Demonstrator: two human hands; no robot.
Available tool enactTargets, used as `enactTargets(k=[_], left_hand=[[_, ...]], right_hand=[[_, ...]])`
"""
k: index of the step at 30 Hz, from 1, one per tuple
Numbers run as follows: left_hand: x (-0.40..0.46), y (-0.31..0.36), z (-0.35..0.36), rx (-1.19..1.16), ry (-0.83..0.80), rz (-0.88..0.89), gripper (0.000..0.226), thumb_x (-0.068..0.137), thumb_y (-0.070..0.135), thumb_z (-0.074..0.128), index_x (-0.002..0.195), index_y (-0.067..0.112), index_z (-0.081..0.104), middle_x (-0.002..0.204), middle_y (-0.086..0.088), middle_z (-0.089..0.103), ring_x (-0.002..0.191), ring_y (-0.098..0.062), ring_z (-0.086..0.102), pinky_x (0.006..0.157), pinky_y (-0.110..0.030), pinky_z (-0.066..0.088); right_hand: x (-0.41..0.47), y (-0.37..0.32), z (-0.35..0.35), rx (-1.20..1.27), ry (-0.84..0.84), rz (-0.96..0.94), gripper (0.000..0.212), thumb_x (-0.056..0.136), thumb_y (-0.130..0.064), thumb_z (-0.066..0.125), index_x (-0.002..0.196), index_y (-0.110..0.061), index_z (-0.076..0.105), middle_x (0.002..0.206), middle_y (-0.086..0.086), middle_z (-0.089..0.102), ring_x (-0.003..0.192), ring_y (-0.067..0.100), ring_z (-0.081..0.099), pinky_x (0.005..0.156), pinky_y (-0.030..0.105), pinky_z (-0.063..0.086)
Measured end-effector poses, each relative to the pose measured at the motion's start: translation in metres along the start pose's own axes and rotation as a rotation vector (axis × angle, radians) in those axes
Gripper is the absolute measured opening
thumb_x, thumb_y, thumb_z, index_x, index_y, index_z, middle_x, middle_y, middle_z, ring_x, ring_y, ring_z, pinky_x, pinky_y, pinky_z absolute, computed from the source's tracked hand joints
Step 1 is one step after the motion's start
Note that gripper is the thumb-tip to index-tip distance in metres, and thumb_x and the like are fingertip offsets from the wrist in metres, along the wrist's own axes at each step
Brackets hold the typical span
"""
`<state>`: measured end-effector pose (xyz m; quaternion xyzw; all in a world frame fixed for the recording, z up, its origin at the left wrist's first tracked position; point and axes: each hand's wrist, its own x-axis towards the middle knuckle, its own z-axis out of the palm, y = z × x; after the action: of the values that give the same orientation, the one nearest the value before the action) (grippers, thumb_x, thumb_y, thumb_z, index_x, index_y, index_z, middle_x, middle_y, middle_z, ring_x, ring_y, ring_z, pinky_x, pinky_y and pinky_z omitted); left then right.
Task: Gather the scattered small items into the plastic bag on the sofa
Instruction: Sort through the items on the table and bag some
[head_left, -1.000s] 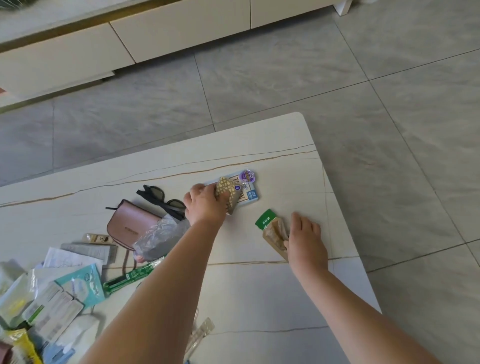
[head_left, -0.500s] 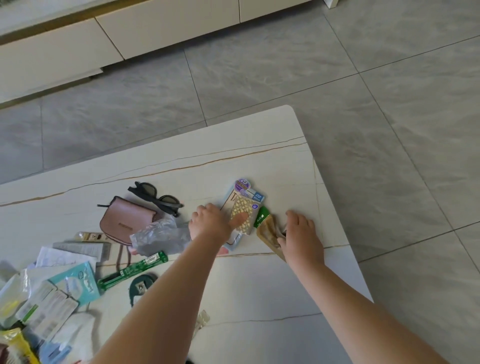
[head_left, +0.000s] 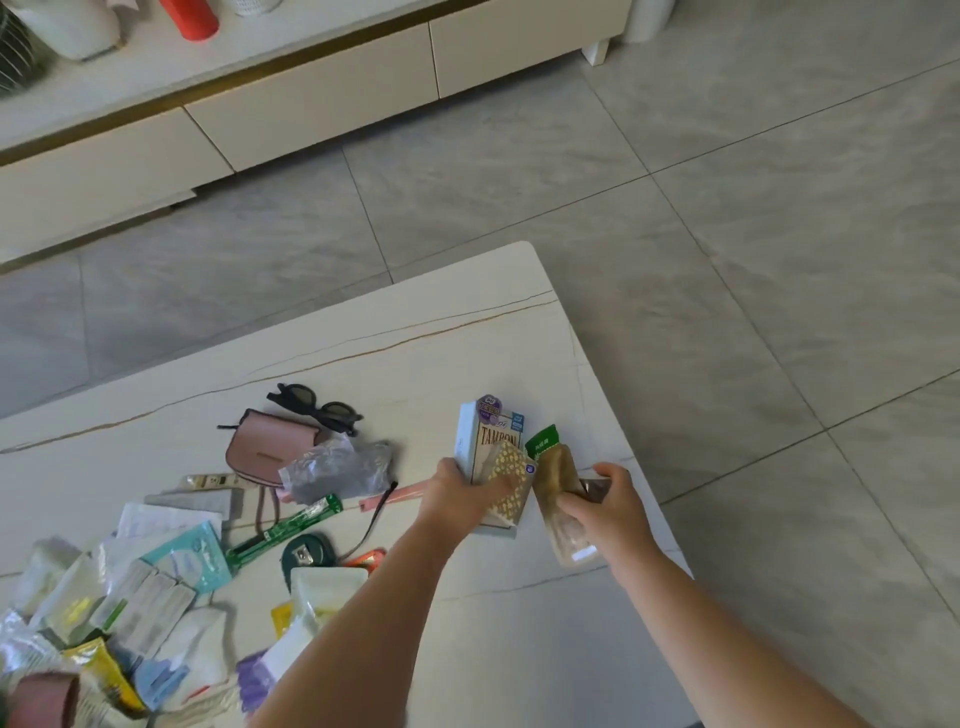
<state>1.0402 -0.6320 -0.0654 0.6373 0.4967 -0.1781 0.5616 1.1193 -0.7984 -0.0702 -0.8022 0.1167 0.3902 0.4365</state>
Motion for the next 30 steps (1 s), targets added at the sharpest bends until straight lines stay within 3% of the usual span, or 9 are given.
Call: enactTargets(k=[3, 6, 8, 11, 15, 19, 22, 25, 30], left_hand=[[-0.041, 0.013, -0.001, -0.061, -0.058, -0.007, 0.055, 0.072, 0.029, 0.077, 0.115, 0.011, 0.047, 0.106, -0.008, 0.062, 0.096, -0.024, 0.064, 0.082, -0.041, 0.057], [-0.088, 0.032, -0.003, -0.134, -0.103, 0.009, 0.051, 0.074, 0.024, 0.076, 0.115, 0.012, 0.048, 0.104, -0.007, 0.065, 0.094, -0.024, 0.065, 0.079, -0.037, 0.057], [-0.123, 0.046, -0.004, -0.159, -0.141, 0.034, 0.048, 0.077, 0.021, 0.074, 0.115, 0.014, 0.048, 0.102, -0.006, 0.066, 0.092, -0.022, 0.066, 0.075, -0.033, 0.055], [-0.176, 0.064, 0.000, -0.187, -0.213, 0.068, 0.045, 0.080, 0.016, 0.070, 0.118, 0.014, 0.046, 0.108, -0.008, 0.065, 0.093, -0.023, 0.065, 0.070, -0.028, 0.053], [-0.237, 0.085, 0.011, -0.162, -0.314, 0.151, 0.039, 0.083, 0.014, 0.065, 0.119, 0.013, 0.051, 0.100, -0.005, 0.068, 0.083, -0.016, 0.067, 0.056, -0.018, 0.050], [-0.285, 0.106, 0.031, -0.121, -0.430, 0.236, 0.039, 0.087, 0.013, 0.060, 0.125, 0.014, 0.049, 0.104, -0.005, 0.067, 0.084, -0.015, 0.066, 0.052, -0.014, 0.050], [-0.324, 0.126, 0.055, -0.093, -0.534, 0.318, 0.038, 0.090, 0.016, 0.058, 0.125, 0.023, 0.046, 0.109, -0.005, 0.066, 0.090, -0.019, 0.067, 0.057, -0.017, 0.053], [-0.367, 0.143, 0.085, -0.029, -0.608, 0.397, 0.034, 0.092, 0.019, 0.055, 0.124, 0.027, 0.048, 0.109, -0.007, 0.067, 0.094, -0.023, 0.068, 0.075, -0.031, 0.057], [-0.439, 0.158, 0.147, 0.088, -0.758, 0.470, 0.033, 0.091, 0.013, 0.054, 0.121, 0.026, 0.051, 0.098, -0.006, 0.070, 0.070, -0.015, 0.069, 0.050, -0.019, 0.051]], right_hand=[[-0.037, -0.010, -0.025, 0.117, -0.005, 0.044, 0.074, 0.074, -0.013, 0.074, 0.137, -0.020, 0.034, 0.092, -0.008, 0.051, 0.088, 0.014, 0.054, 0.079, 0.028, 0.044], [-0.081, -0.021, -0.050, 0.237, 0.026, 0.052, 0.073, 0.074, -0.009, 0.075, 0.135, -0.018, 0.037, 0.104, 0.003, 0.057, 0.089, 0.015, 0.058, 0.068, 0.025, 0.046], [-0.113, -0.027, -0.067, 0.300, 0.049, 0.059, 0.071, 0.073, -0.007, 0.076, 0.133, -0.014, 0.040, 0.115, 0.010, 0.058, 0.099, 0.024, 0.060, 0.078, 0.035, 0.051], [-0.165, -0.035, -0.092, 0.370, 0.081, 0.047, 0.068, 0.073, -0.006, 0.076, 0.131, -0.014, 0.042, 0.108, 0.004, 0.058, 0.102, 0.025, 0.059, 0.091, 0.040, 0.048], [-0.229, -0.035, -0.128, 0.516, 0.136, 0.002, 0.063, 0.073, 0.003, 0.074, 0.125, -0.016, 0.045, 0.108, 0.008, 0.060, 0.101, 0.025, 0.059, 0.085, 0.036, 0.047], [-0.287, -0.031, -0.166, 0.699, 0.216, -0.036, 0.036, 0.073, 0.007, 0.071, 0.104, -0.006, 0.056, 0.101, 0.017, 0.063, 0.083, 0.027, 0.064, 0.070, 0.033, 0.050], [-0.330, -0.027, -0.203, 0.813, 0.299, -0.049, 0.039, 0.074, 0.004, 0.071, 0.111, 0.002, 0.056, 0.102, 0.023, 0.065, 0.084, 0.032, 0.064, 0.074, 0.038, 0.051], [-0.373, -0.020, -0.241, 0.926, 0.405, -0.100, 0.027, 0.077, 0.008, 0.066, 0.098, -0.005, 0.057, 0.088, 0.013, 0.066, 0.077, 0.027, 0.063, 0.070, 0.036, 0.050], [-0.444, 0.020, -0.297, 1.067, 0.577, -0.150, 0.027, 0.080, 0.007, 0.063, 0.102, -0.007, 0.056, 0.089, 0.010, 0.063, 0.078, 0.023, 0.060, 0.068, 0.033, 0.047]])
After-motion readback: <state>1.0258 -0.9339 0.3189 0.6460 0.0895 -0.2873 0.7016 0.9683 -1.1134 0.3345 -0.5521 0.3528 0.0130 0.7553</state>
